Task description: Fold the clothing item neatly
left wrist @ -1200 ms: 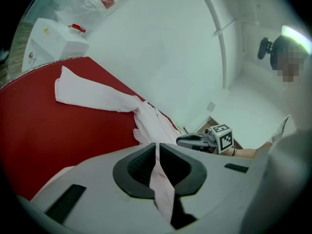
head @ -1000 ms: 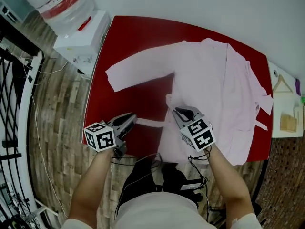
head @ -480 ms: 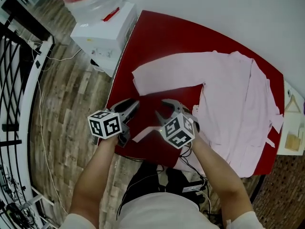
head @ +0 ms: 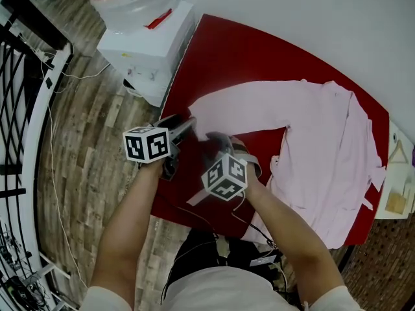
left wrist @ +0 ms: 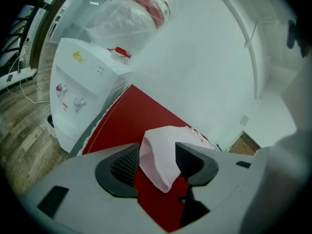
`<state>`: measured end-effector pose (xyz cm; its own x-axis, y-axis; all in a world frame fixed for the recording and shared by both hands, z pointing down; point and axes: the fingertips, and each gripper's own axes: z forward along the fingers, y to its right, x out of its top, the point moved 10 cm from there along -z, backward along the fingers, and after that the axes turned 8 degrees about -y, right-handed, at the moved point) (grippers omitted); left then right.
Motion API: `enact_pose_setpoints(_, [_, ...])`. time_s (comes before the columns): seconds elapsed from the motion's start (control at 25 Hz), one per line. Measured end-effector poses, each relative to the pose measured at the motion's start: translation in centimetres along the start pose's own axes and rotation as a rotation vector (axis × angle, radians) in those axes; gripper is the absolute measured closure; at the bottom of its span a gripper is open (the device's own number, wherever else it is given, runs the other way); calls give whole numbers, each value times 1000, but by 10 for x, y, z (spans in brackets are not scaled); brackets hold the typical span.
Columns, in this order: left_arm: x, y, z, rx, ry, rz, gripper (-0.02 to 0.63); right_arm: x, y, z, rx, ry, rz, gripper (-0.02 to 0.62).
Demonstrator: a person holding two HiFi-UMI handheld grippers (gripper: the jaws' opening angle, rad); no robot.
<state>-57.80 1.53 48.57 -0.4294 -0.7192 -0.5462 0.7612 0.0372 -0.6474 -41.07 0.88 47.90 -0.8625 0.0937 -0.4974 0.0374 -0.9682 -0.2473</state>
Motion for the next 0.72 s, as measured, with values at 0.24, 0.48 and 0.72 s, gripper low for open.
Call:
enact_pose_setpoints(0.24, [16,-11,30,-6,-100,3,397,2,4,16,13,-42,11,457])
enact_pose_setpoints(0.48, [26,-17,42,5,-132,-10,400,-4,8,24,-1,-58,38,458])
enact_pose_setpoints(0.72, [28,-17,45,-4,-150,35,569,-2,4,23,-16,-50,2,465])
